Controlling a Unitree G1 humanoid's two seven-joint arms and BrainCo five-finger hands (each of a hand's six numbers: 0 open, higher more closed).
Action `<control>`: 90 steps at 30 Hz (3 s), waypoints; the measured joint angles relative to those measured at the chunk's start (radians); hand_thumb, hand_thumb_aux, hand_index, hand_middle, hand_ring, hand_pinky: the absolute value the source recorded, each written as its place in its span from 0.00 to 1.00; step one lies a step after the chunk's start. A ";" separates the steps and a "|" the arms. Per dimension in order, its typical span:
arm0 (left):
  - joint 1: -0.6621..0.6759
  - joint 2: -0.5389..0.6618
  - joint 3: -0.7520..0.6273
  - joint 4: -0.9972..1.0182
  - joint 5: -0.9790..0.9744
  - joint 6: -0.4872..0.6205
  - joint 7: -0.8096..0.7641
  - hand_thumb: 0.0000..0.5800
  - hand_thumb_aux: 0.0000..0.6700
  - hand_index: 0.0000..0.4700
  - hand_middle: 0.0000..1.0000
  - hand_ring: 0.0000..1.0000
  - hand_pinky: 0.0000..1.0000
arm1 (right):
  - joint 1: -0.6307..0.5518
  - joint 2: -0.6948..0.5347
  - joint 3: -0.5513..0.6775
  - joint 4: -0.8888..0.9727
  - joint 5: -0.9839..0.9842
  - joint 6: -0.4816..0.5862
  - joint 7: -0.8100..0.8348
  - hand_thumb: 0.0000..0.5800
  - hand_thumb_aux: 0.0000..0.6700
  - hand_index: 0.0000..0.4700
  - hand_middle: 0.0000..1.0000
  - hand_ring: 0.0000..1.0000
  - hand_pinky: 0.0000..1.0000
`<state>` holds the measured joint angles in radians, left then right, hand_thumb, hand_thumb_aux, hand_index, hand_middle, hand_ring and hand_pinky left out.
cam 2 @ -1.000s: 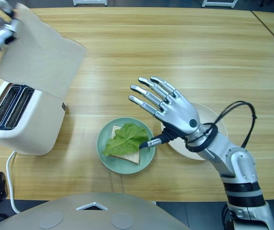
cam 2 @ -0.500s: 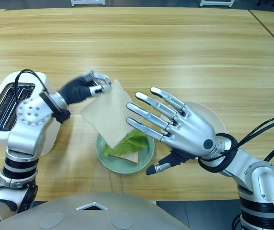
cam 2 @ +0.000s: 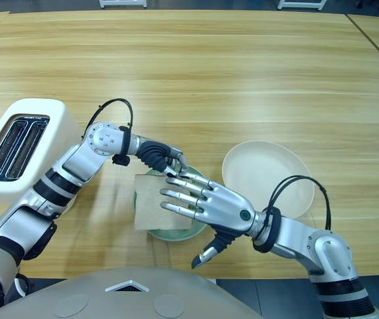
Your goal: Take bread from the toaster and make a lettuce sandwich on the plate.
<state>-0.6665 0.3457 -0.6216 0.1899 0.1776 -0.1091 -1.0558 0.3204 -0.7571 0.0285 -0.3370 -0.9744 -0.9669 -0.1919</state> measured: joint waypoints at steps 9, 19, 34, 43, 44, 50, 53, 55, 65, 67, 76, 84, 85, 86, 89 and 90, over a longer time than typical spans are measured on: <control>-0.121 -0.095 -0.062 0.258 0.102 -0.189 -0.020 1.00 1.00 1.00 1.00 1.00 1.00 | 0.009 -0.019 0.030 0.038 0.060 0.026 0.099 0.00 0.00 0.00 0.00 0.00 0.00; -0.193 -0.170 -0.060 0.421 0.169 -0.326 0.088 1.00 1.00 1.00 1.00 1.00 1.00 | 0.022 -0.017 0.046 0.029 0.056 0.042 0.141 0.00 0.00 0.00 0.00 0.00 0.00; -0.303 -0.211 0.004 0.684 0.202 -0.394 0.211 1.00 1.00 1.00 1.00 1.00 1.00 | -0.012 -0.010 0.045 0.039 0.079 0.076 0.183 0.00 0.00 0.00 0.00 0.00 0.00; -0.319 -0.276 0.003 0.910 0.291 -0.460 0.408 0.99 0.93 0.93 0.00 0.00 0.00 | -0.068 0.023 0.084 0.161 0.062 0.198 0.212 0.00 0.00 0.00 0.00 0.00 0.00; -0.319 -0.282 -0.002 0.919 0.311 -0.474 0.440 0.50 0.29 0.29 0.00 0.00 0.00 | -0.077 0.023 0.098 0.175 0.065 0.210 0.231 0.00 0.00 0.00 0.00 0.00 0.00; -0.346 -0.271 -0.079 0.909 0.528 -0.497 0.823 0.00 0.00 0.00 0.00 0.00 0.00 | -0.101 0.021 0.143 0.205 0.110 0.248 0.275 0.00 0.00 0.00 0.00 0.00 0.00; -0.407 -0.228 -0.064 0.842 0.578 -0.475 0.977 0.00 0.00 0.00 0.00 0.00 0.00 | -0.084 0.024 0.116 0.168 0.132 0.239 0.236 0.00 0.00 0.00 0.00 0.00 0.00; -0.421 -0.183 -0.028 0.761 0.582 -0.461 1.034 0.00 0.00 0.00 0.00 0.00 0.00 | -0.080 0.039 0.069 0.113 0.165 0.226 0.176 0.00 0.00 0.00 0.00 0.00 0.00; 0.065 0.120 0.188 -0.122 0.321 -0.260 0.830 1.00 1.00 1.00 1.00 1.00 1.00 | 0.061 0.054 -0.075 -0.060 0.467 0.223 0.173 1.00 1.00 1.00 1.00 1.00 1.00; 0.393 0.239 0.203 -0.382 0.178 -0.227 0.732 1.00 1.00 1.00 1.00 1.00 1.00 | 0.149 0.018 -0.074 -0.059 0.529 0.232 0.245 1.00 1.00 1.00 1.00 1.00 1.00; 1.261 0.590 0.402 -0.807 -0.008 -0.135 0.522 1.00 1.00 1.00 1.00 1.00 1.00 | 0.407 -0.113 -0.048 -0.040 0.545 0.327 0.549 1.00 1.00 1.00 1.00 1.00 1.00; 1.223 0.552 0.330 -0.760 0.229 -0.044 0.456 1.00 1.00 1.00 1.00 1.00 1.00 | 0.306 -0.058 0.050 0.039 0.375 0.393 0.573 1.00 1.00 1.00 1.00 1.00 1.00; 1.181 0.516 0.312 -0.729 0.284 -0.026 0.466 1.00 1.00 1.00 1.00 1.00 1.00 | 0.271 -0.038 0.070 0.052 0.352 0.397 0.560 1.00 1.00 1.00 1.00 1.00 1.00; 1.139 0.486 0.295 -0.699 0.335 -0.011 0.477 1.00 1.00 1.00 1.00 1.00 1.00 | 0.242 -0.022 0.087 0.064 0.331 0.401 0.548 1.00 1.00 1.00 1.00 1.00 1.00; 1.034 0.384 0.226 -0.639 0.431 0.010 0.505 1.00 1.00 1.00 1.00 1.00 1.00 | 0.151 0.029 0.144 0.111 0.269 0.417 0.515 1.00 1.00 1.00 1.00 1.00 1.00; 1.010 0.347 0.198 -0.621 0.463 0.014 0.518 1.00 1.00 1.00 1.00 1.00 1.00 | 0.120 0.041 0.159 0.128 0.251 0.422 0.500 1.00 1.00 1.00 1.00 1.00 1.00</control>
<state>0.3436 0.6932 -0.4241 -0.4308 0.6406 -0.0949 -0.5381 0.4406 -0.7161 0.1877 -0.2092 -0.7235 -0.5451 0.3082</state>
